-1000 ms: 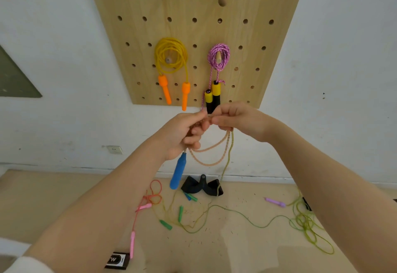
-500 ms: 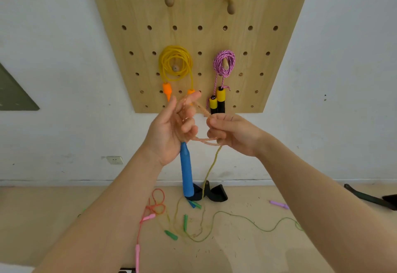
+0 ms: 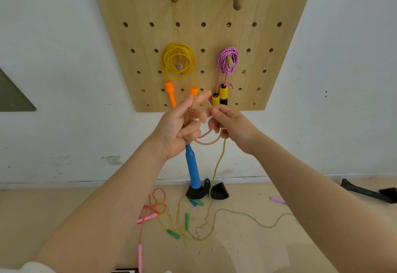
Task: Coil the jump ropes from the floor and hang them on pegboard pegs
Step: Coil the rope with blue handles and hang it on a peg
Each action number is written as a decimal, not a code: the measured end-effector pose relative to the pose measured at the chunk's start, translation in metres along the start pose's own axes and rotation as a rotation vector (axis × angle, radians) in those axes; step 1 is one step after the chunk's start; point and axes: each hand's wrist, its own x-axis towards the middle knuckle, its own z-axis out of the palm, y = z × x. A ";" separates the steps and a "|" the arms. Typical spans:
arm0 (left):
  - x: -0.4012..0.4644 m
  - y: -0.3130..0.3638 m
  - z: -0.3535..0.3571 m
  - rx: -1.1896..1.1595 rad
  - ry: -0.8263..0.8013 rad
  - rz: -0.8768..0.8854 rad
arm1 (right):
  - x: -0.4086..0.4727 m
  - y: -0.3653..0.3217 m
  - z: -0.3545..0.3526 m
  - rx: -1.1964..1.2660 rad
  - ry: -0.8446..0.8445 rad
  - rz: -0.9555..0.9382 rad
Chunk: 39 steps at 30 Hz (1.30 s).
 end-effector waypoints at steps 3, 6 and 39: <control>0.001 0.001 -0.005 -0.084 0.078 0.042 | -0.001 0.004 0.004 -0.042 -0.068 0.081; 0.008 0.005 -0.015 -0.169 0.159 0.128 | -0.003 0.003 0.008 -0.399 -0.129 0.134; 0.025 -0.019 0.005 -0.254 -0.084 0.100 | 0.008 -0.012 -0.059 0.166 -0.200 -0.031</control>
